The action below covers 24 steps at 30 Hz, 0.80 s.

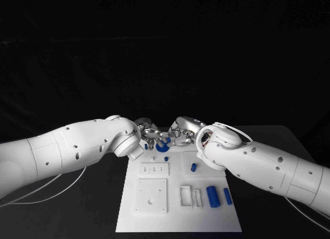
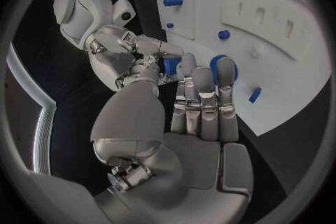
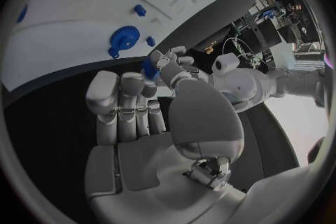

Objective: Assemble the parts on the task board

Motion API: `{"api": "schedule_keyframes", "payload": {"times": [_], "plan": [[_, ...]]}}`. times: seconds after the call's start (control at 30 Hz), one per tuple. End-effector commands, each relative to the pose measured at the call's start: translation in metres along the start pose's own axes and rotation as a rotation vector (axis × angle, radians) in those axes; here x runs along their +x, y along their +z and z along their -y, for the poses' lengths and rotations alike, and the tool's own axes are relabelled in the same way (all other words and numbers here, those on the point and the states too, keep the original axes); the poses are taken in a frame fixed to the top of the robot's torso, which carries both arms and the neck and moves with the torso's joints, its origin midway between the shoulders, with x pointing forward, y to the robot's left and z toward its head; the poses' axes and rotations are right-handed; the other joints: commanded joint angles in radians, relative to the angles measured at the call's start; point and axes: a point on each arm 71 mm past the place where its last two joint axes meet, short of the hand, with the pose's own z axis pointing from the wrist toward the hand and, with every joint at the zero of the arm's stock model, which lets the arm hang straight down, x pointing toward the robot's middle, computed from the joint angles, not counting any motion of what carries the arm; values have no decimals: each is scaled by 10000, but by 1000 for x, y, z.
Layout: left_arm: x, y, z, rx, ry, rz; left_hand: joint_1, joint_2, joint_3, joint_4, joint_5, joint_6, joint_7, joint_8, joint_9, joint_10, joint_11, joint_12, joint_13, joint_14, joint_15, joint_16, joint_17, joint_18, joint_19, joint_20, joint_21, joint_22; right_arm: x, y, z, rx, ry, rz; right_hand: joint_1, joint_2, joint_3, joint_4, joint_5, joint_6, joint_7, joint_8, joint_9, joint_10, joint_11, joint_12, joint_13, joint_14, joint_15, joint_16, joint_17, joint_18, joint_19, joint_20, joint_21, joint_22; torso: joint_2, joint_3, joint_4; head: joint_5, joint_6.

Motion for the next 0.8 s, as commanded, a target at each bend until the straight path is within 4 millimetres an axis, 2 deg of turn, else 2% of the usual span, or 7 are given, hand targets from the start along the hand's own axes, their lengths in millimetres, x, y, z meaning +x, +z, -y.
{"api": "schedule_keyframes", "payload": {"times": [0.03,0.1,0.23,0.4,0.43,0.57,0.8], "plan": [[3,0,2,-38,155,-93,179,327,-141,-373,214,-104,-16,-49,-14,315,-61,6,27,-21,-77,69,-28,-89,-11,-56,14,40,3,0,-4,-109,-152,-192,70,9,23,33,68,106,-54,28,165,-29,-57,-44,3,-3,-45,-34,1,-72,535,-79,6,1188,-1,-6,4,1,-10],[3,0,2,-35,167,-135,269,506,-219,-580,310,-108,-42,-49,-53,310,-76,-5,30,-27,-78,79,-43,-88,-18,-55,10,58,3,0,-4,-109,-155,-204,70,9,23,33,68,106,-54,28,165,-29,-57,-44,3,-3,-45,-34,1,-72,535,-79,6,1188,3,-5,0,12,-15],[5,0,3,-27,190,-221,652,870,-375,-1040,863,-153,-70,-57,-208,295,-85,-60,2,-43,-85,86,-60,-94,-24,-61,-7,78,4,0,-4,-107,-163,-226,77,7,14,52,80,109,-55,29,171,-25,-58,-38,11,-3,-45,-43,2,-66,538,-79,-1,1187,0,-2,-4,11,-21],[5,0,3,-15,196,-275,985,1113,-361,-1368,1399,-184,-95,-57,-364,301,-93,-124,-47,-55,-88,85,-72,-107,-34,-70,-15,99,4,0,-4,-92,-178,-259,80,7,13,54,89,104,-55,28,171,-29,-57,-44,8,-6,-46,-57,-9,-67,540,-78,15,1191,-1,-7,-4,6,-37],[6,0,3,-13,195,-286,1121,1190,-314,-1497,1682,-216,-100,-63,-421,294,-88,-155,-70,-62,-90,82,-77,-108,-39,-73,-20,107,4,0,-4,-84,-183,-267,80,7,13,54,89,104,-55,28,171,-29,-57,-44,8,-6,-46,-57,-9,-67,540,-78,15,1191,-2,-6,-2,2,-41],[6,0,2,-10,208,-354,1229,1217,-192,-1689,1962,-263,-93,-62,-541,287,-82,-223,-124,-81,-79,81,-81,-107,-56,-63,-27,125,5,0,-3,-60,-201,-271,80,7,13,54,89,104,-55,28,171,-29,-57,-44,8,-6,-46,-57,-9,-67,540,-78,15,1191,-5,-5,7,-6,-50],[9,0,3,3,263,-534,1158,1135,-150,-1816,1991,-270,-79,-68,-680,273,-67,-302,-188,-93,-66,74,-89,-102,-66,-53,-38,146,5,1,-3,-46,-210,-278,89,4,7,59,99,105,-55,29,174,-27,-57,-40,13,-1,-45,-62,-5,-65,545,-77,24,1195,-5,-8,1,3,-61]]}}
